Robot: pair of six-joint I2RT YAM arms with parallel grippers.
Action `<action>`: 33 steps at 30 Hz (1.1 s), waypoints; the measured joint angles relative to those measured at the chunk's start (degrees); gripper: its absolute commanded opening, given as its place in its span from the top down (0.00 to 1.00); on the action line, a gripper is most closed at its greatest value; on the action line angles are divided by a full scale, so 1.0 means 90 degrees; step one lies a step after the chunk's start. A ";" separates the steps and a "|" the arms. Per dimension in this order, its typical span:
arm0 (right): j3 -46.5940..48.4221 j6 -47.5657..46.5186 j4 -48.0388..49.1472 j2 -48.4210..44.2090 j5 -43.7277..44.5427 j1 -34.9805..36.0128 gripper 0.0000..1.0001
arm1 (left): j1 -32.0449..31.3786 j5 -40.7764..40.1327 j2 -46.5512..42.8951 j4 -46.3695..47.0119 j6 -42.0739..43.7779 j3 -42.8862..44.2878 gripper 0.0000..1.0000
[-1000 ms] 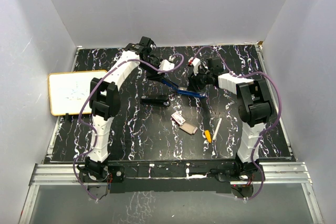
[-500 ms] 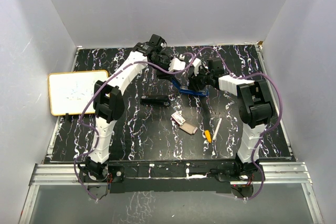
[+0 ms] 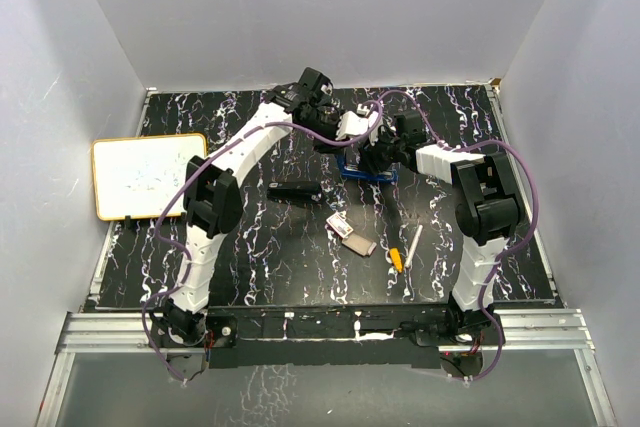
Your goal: Load the staples into the stapler
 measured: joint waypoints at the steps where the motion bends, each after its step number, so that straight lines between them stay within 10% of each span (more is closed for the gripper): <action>1: 0.0000 0.0000 0.0000 0.0000 0.0005 0.0000 0.55 | -0.0017 0.0000 0.0002 0.0024 -0.0039 0.0000 1.00; 33: 0.0435 0.0214 -0.0364 0.0316 -0.0408 -0.0214 0.55 | -0.0073 0.0879 0.0474 0.1773 -0.1659 -0.0080 1.00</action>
